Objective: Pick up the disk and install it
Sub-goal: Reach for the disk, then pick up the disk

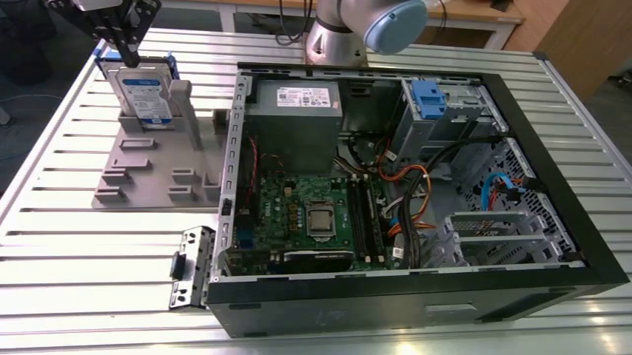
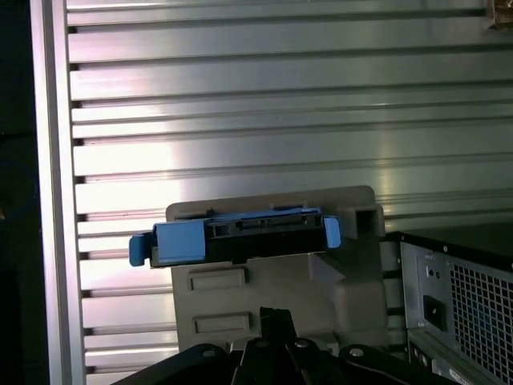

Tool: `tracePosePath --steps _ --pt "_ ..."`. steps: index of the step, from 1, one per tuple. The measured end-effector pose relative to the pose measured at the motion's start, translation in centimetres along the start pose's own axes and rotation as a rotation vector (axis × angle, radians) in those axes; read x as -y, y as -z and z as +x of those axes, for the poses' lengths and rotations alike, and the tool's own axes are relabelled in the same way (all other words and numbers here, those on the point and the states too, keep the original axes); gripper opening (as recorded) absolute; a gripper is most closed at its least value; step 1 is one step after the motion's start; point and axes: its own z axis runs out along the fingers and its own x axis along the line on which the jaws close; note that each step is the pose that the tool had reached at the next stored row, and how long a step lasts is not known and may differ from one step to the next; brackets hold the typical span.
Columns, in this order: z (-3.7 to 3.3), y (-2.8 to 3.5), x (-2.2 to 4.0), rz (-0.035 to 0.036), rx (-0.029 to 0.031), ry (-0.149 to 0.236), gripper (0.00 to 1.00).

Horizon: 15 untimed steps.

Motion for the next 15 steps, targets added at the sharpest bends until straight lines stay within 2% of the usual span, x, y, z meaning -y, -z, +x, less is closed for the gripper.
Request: tracePosePath --steps 12,15 --pt "0.00 -0.02 0.00 -0.0001 0.0001 0.001 0.10" --pt "0.00 -0.02 0.00 -0.0004 -0.0002 0.014 0.10"
